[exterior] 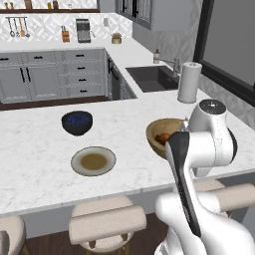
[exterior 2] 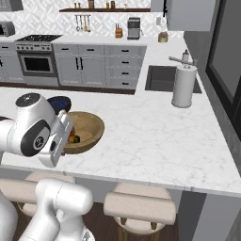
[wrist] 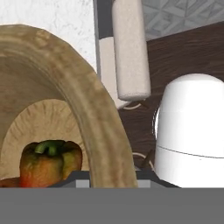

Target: Pick the chicken drumstick and bell pepper from their plates and place them in the bowl. Then put the bowl in the fridge.

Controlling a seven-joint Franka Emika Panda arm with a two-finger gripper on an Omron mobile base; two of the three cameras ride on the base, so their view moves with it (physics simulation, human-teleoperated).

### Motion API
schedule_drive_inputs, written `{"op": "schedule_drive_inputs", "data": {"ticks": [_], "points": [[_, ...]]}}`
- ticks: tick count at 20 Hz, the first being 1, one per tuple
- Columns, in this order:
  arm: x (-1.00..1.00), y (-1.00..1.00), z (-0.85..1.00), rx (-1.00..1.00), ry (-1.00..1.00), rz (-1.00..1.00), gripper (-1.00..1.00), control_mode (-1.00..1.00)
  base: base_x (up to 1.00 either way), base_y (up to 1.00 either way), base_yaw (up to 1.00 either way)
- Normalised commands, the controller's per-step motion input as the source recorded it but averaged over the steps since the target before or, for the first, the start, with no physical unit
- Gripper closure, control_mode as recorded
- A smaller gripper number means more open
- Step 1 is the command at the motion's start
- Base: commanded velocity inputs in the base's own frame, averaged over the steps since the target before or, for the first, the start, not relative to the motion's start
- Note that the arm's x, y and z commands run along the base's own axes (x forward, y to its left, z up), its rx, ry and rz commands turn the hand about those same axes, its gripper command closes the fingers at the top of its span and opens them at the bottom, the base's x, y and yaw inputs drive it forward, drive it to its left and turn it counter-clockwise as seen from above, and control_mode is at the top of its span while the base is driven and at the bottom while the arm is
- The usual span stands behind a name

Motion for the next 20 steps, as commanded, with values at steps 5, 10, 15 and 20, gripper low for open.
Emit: {"op": "schedule_drive_inputs", "data": {"ticks": [5,10,15,20], "points": [[-0.11,0.0,0.0,0.01,-0.05,0.0,1.0,-1.0,0.0,0.0,0.0],[0.0,0.0,0.0,0.0,0.0,0.0,1.0,-1.0,0.0,0.0,0.0],[-0.04,0.01,0.0,0.0,0.0,0.0,1.0,1.0,-0.15,0.02,0.0],[0.0,0.0,0.0,0.0,0.0,0.0,1.0,1.0,-0.68,0.1,0.05]]}}
